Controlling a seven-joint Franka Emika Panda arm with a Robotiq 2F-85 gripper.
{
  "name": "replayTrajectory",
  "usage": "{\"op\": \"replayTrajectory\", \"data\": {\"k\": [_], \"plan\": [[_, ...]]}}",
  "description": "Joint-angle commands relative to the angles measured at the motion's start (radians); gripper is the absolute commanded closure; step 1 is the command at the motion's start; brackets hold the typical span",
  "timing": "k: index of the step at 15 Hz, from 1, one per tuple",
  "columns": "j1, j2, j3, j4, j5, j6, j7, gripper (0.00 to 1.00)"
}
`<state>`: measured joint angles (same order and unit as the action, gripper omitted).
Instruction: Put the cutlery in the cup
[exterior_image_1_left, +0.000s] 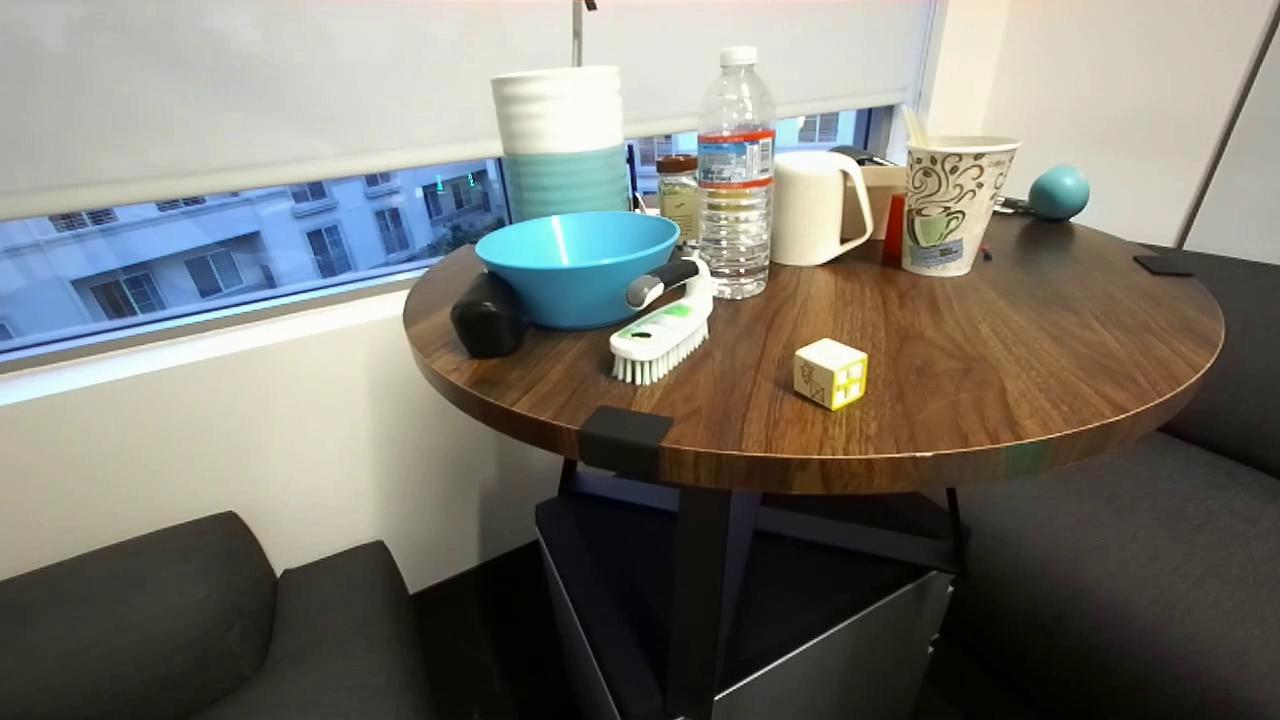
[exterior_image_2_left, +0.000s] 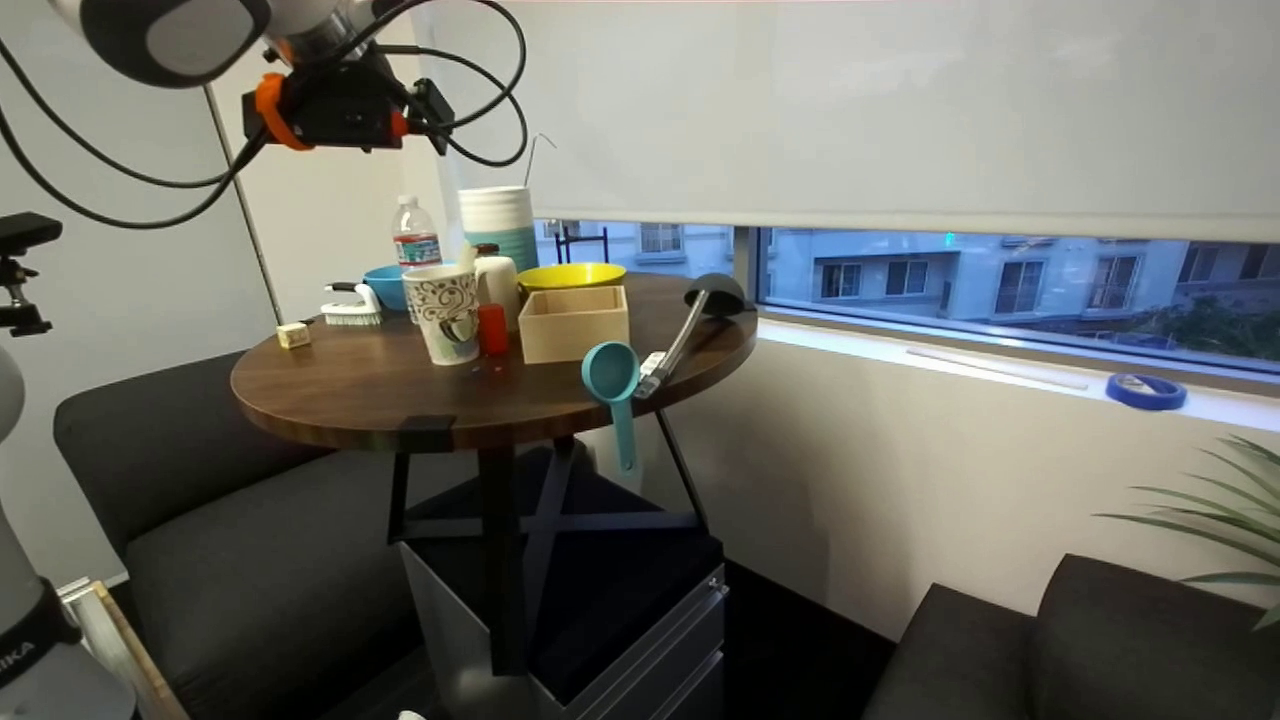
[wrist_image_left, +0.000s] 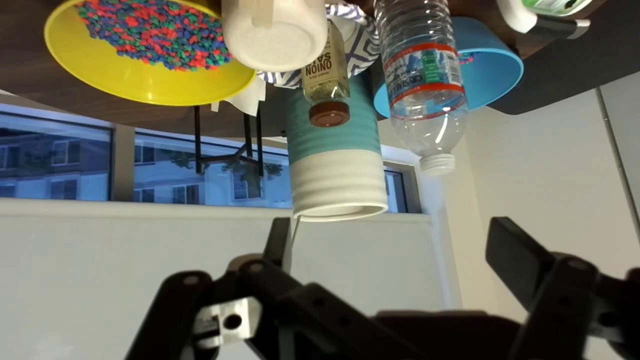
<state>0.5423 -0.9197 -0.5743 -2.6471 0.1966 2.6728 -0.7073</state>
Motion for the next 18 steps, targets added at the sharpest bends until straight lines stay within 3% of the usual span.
{"op": "replayTrajectory", "data": {"k": [1,3,8,13,18], "plan": [[-0.138,0.085,0.116,0.048,-0.003,-0.087,0.122,0.00],[-0.222,0.115,0.187,0.071,-0.013,-0.161,0.210,0.00],[-0.328,0.145,0.277,0.112,0.000,-0.340,0.328,0.00],[-0.431,0.184,0.344,0.104,-0.029,-0.385,0.396,0.00],[-0.434,0.190,0.336,0.086,0.004,-0.387,0.353,0.00]]}}
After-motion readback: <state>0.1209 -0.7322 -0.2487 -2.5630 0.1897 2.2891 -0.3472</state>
